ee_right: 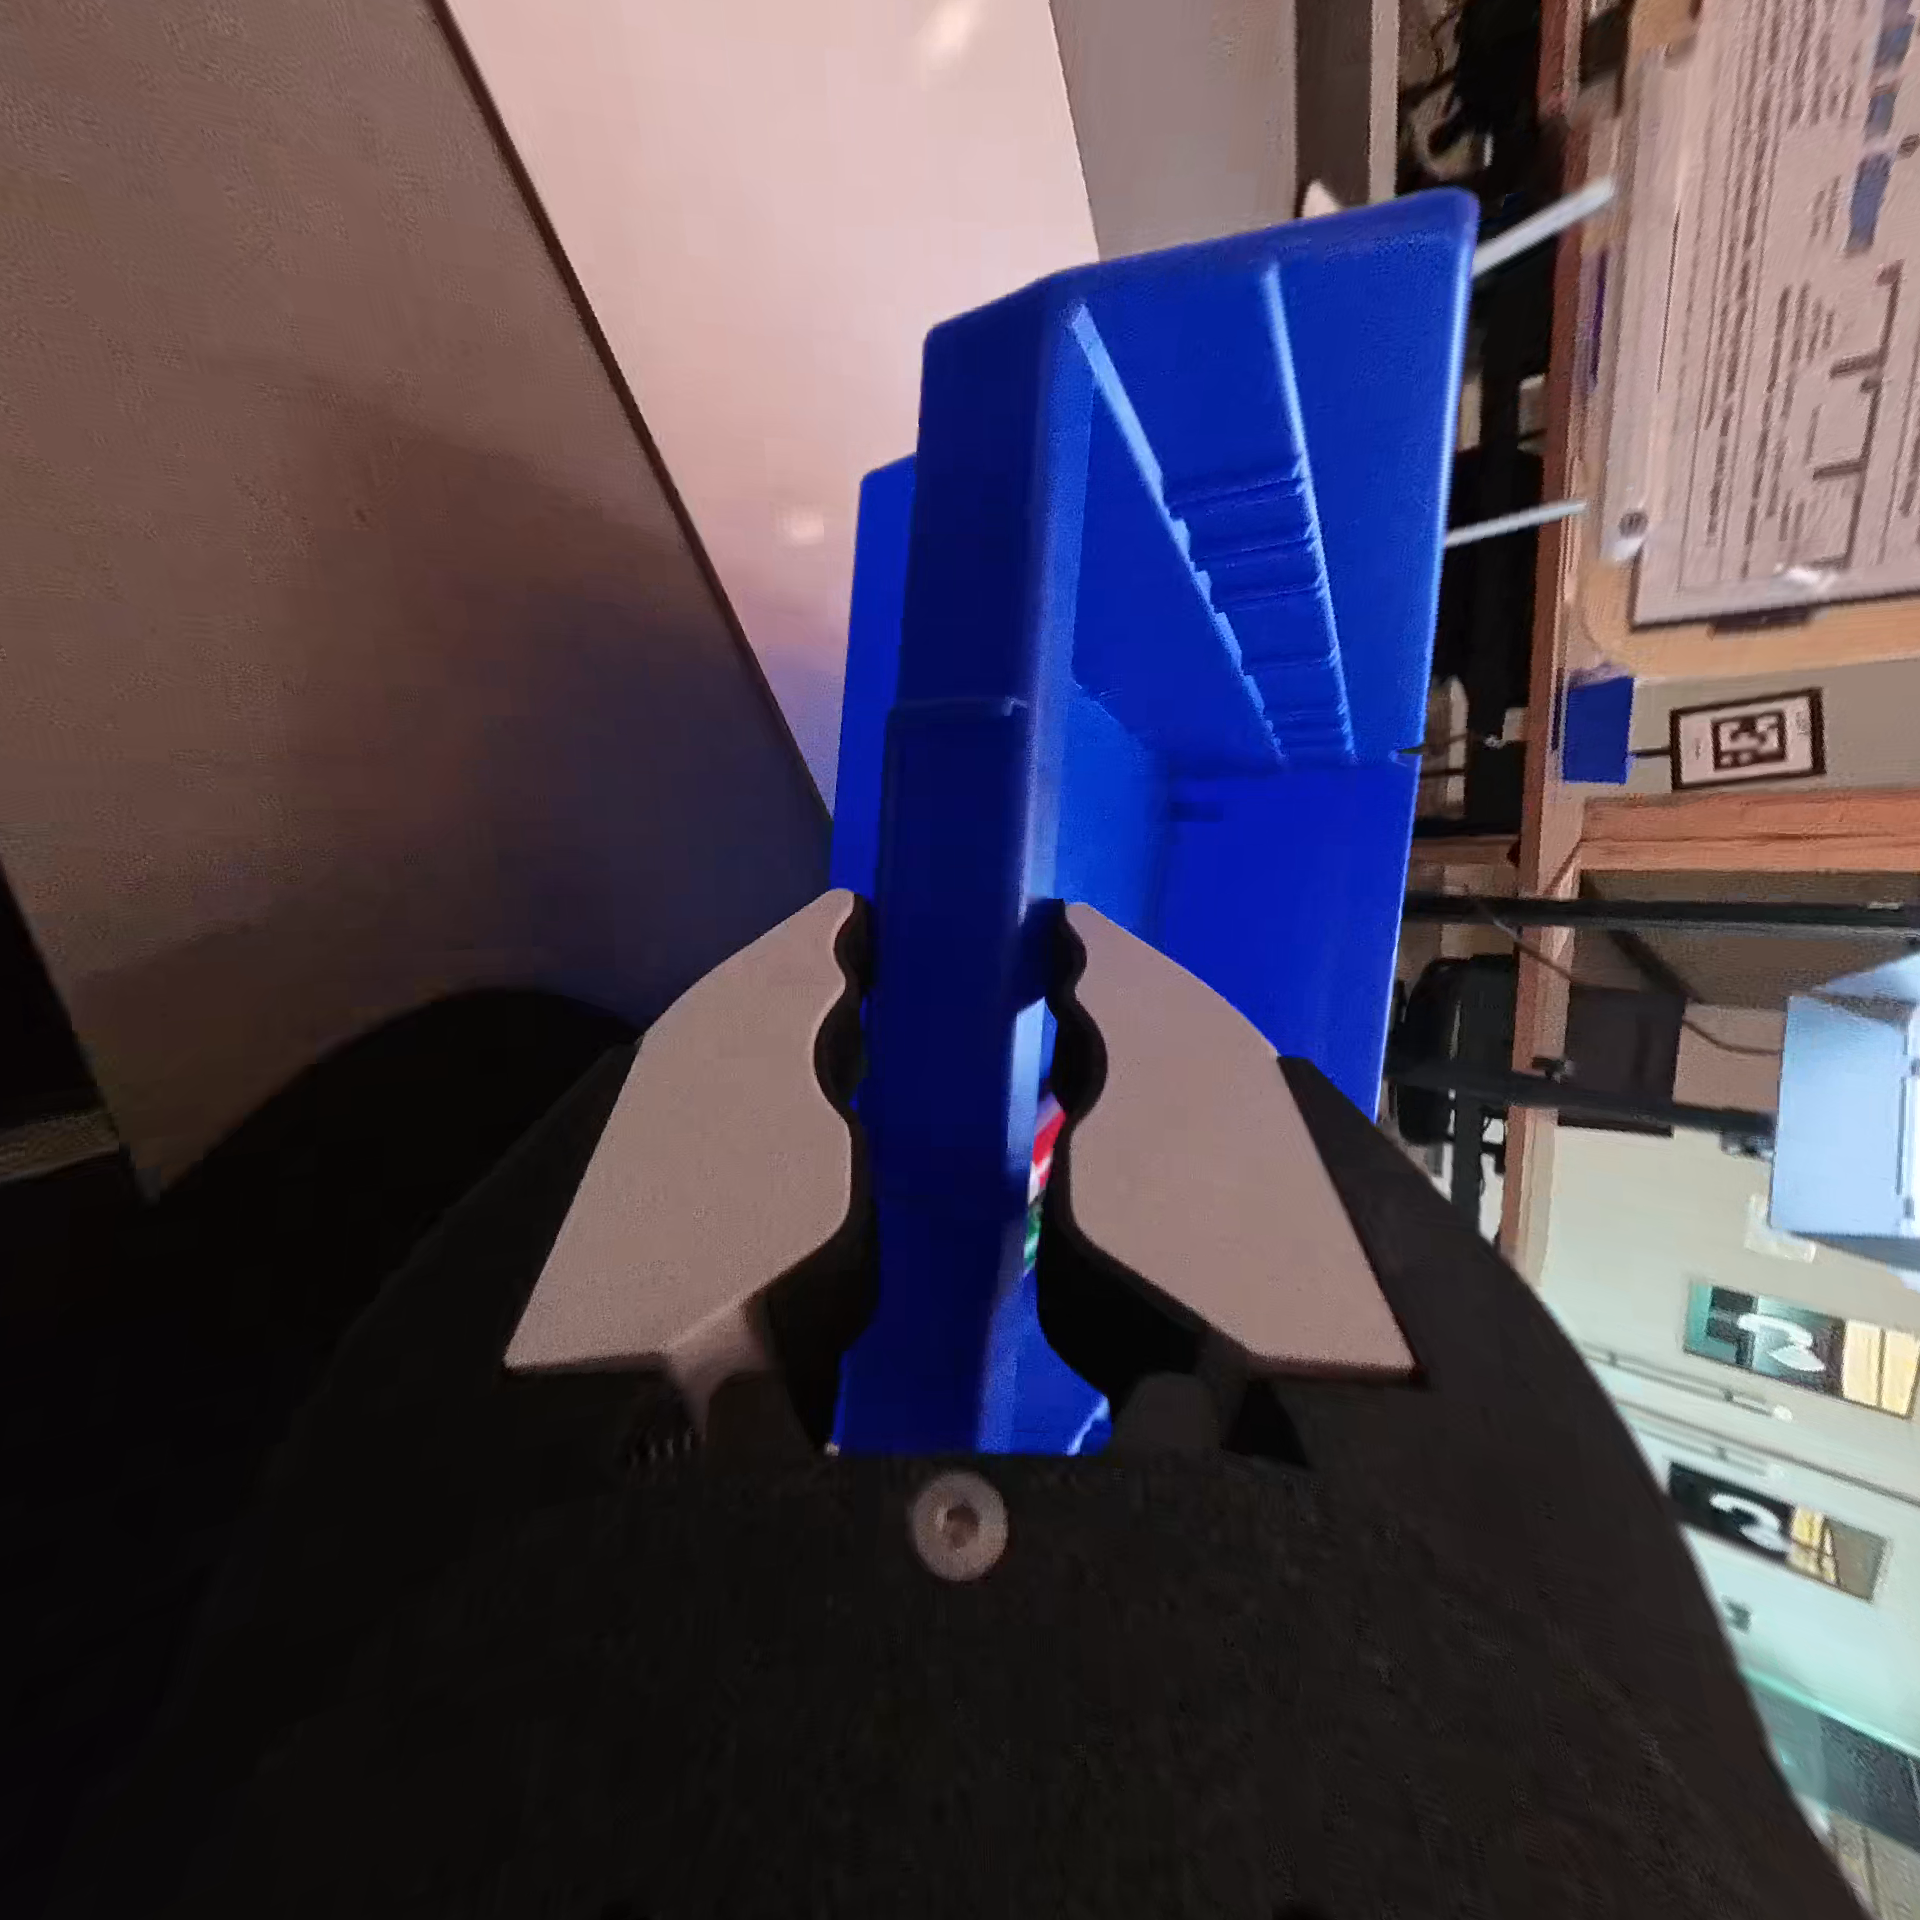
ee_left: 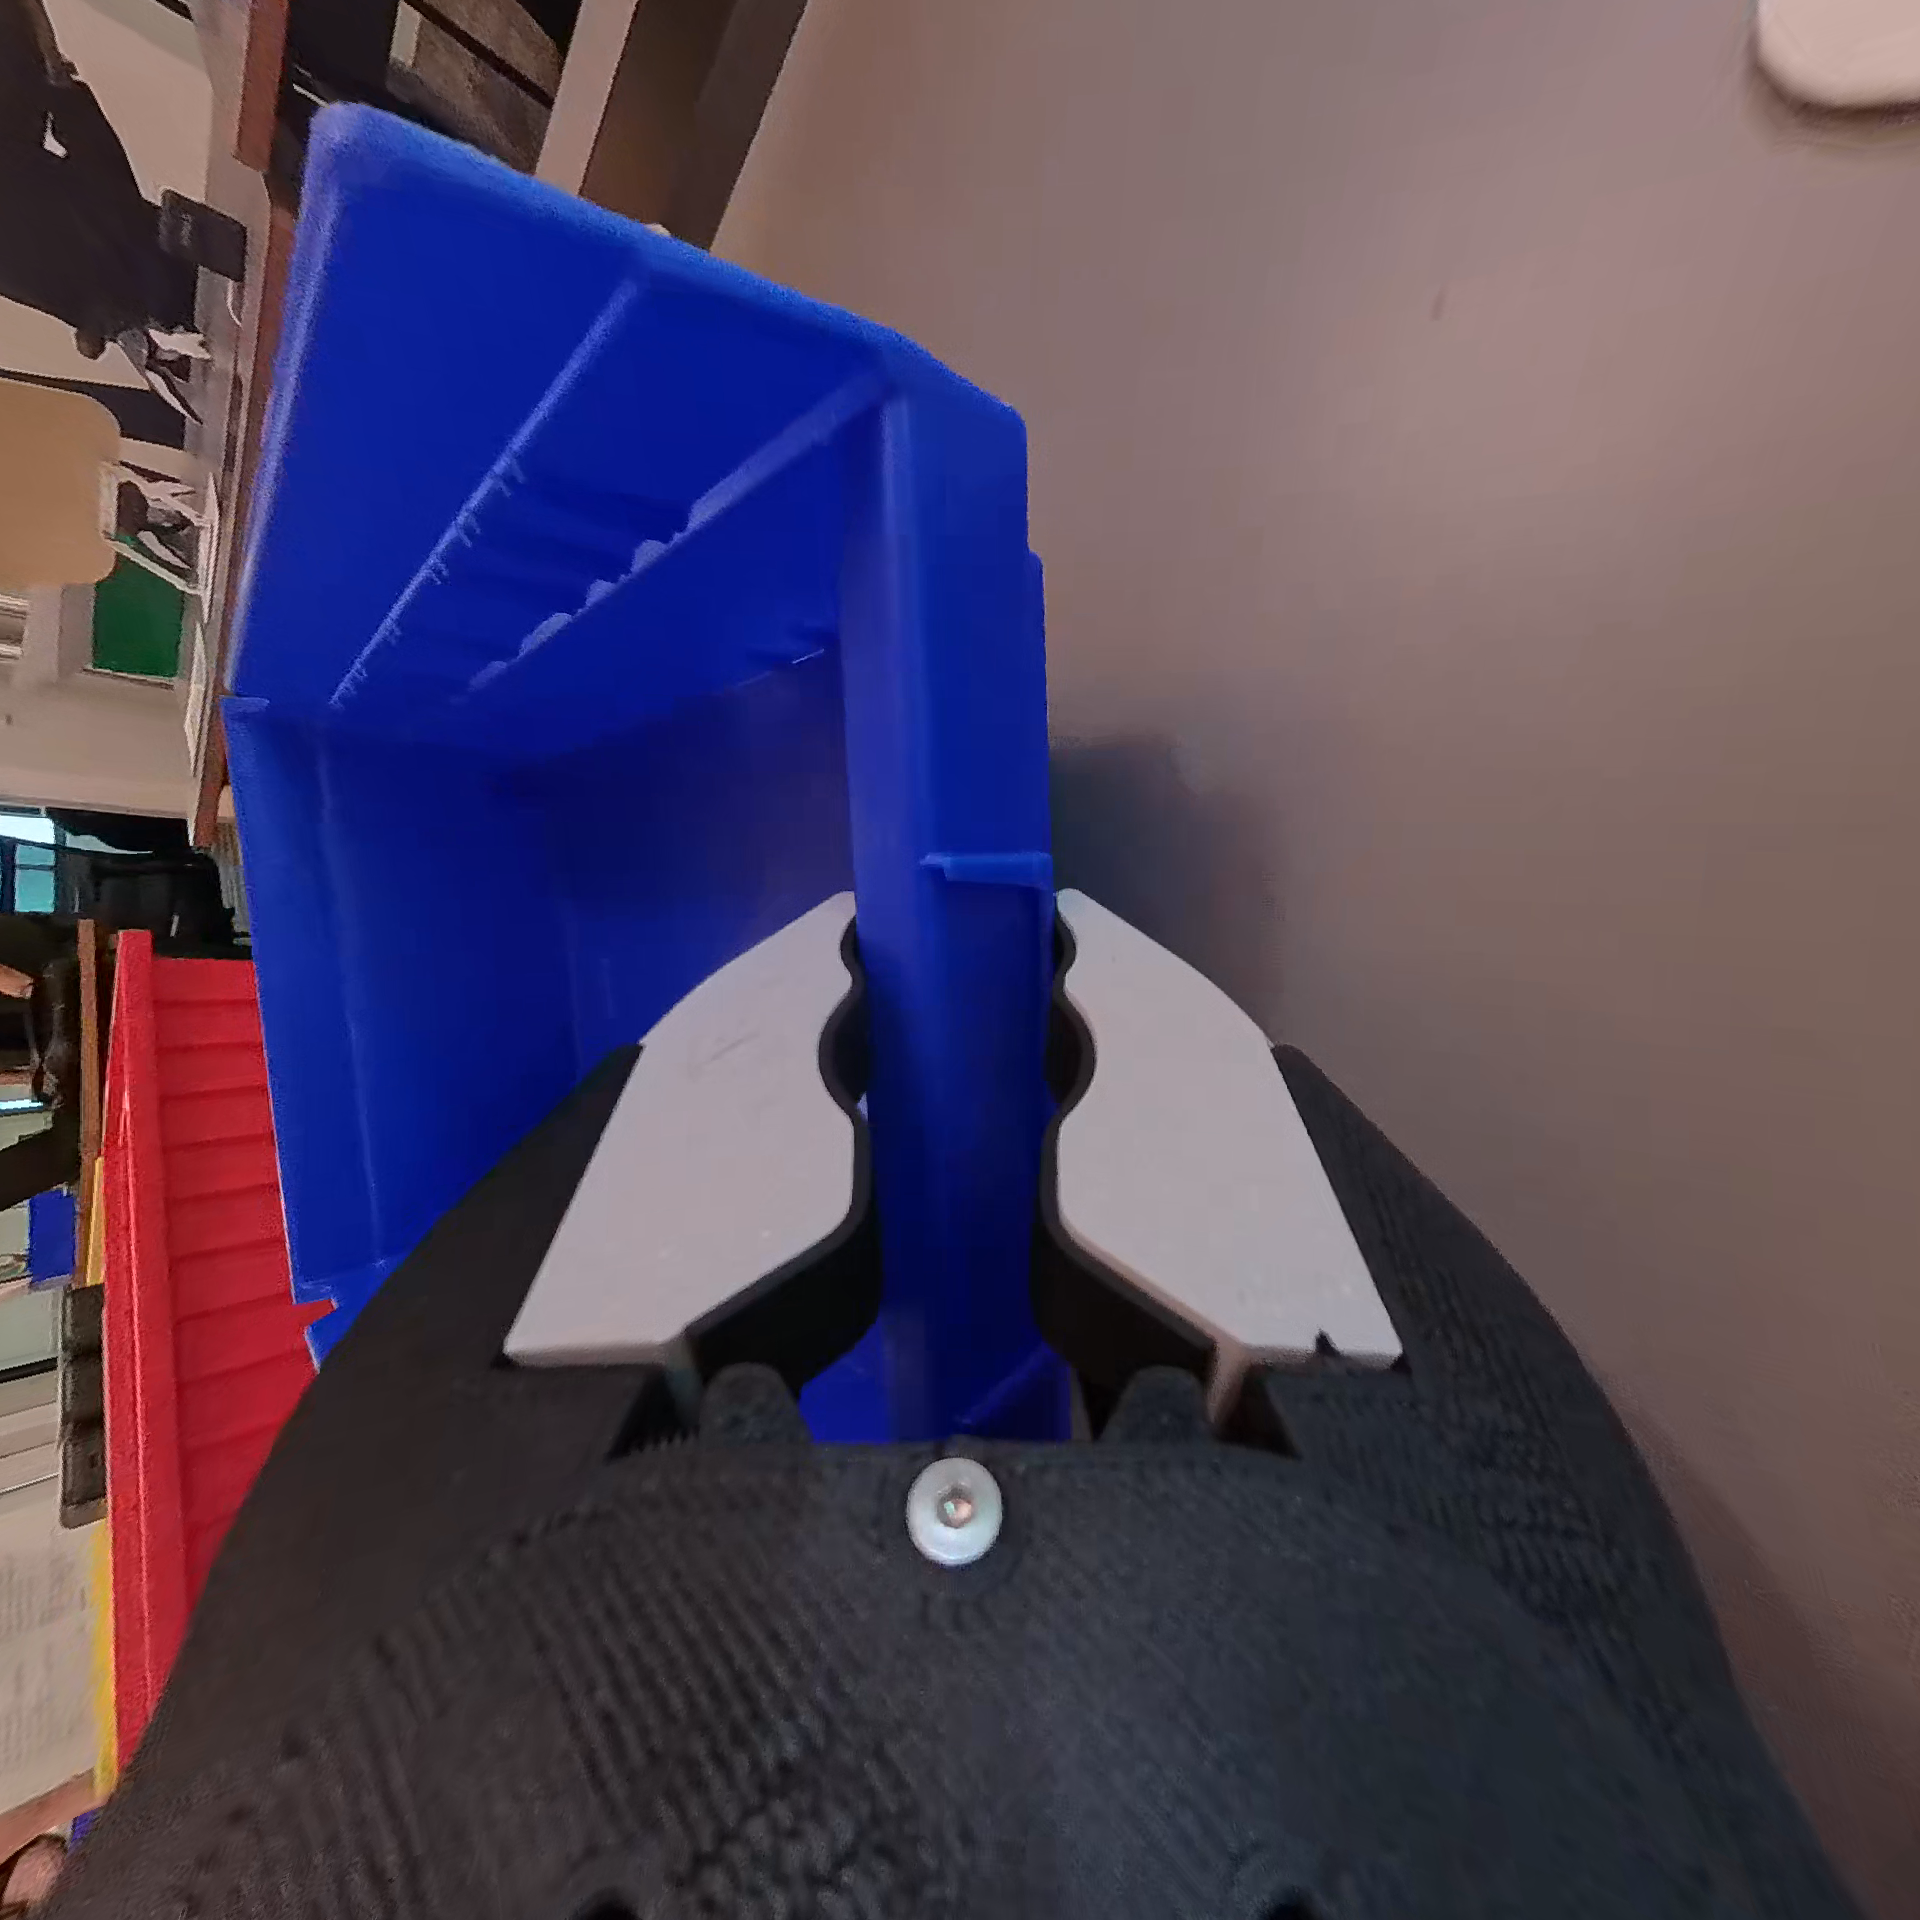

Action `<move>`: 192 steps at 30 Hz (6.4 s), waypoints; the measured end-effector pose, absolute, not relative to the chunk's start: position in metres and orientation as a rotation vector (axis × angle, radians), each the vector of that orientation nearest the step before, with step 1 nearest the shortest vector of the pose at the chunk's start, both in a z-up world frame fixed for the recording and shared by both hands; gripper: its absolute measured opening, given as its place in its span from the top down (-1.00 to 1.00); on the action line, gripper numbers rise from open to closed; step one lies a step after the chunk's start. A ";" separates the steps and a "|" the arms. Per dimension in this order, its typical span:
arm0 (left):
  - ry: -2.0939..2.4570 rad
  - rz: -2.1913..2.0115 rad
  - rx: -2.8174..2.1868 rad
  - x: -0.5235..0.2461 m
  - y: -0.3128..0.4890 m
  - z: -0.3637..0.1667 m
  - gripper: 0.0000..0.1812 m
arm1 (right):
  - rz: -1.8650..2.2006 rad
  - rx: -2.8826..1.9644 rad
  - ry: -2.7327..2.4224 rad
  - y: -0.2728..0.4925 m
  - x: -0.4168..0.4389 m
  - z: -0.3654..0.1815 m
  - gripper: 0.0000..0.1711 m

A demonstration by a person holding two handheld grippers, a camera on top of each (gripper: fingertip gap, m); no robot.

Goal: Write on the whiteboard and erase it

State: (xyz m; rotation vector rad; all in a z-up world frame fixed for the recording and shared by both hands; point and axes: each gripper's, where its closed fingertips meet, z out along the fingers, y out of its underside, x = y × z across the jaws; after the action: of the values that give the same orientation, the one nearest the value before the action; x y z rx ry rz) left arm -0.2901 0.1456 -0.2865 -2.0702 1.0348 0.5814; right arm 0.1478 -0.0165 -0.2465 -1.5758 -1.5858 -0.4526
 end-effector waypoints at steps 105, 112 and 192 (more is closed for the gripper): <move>1.435 0.383 -2.205 -0.211 0.117 -0.308 0.66 | 0.063 -1.708 -0.225 0.111 0.308 -0.179 0.54; 1.318 0.478 -2.103 -0.260 0.161 -0.299 0.56 | 0.193 -1.776 -0.532 0.117 0.218 -0.204 0.51; 0.488 -0.035 -1.776 -0.086 0.267 -0.241 1.00 | 0.319 -1.625 -0.554 0.233 0.043 -0.223 0.91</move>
State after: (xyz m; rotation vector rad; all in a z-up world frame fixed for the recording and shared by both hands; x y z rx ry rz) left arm -0.0863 0.2670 -0.2406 -1.7755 0.4880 -0.0353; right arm 0.0426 0.2328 -0.2225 -1.6254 -0.5539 0.3195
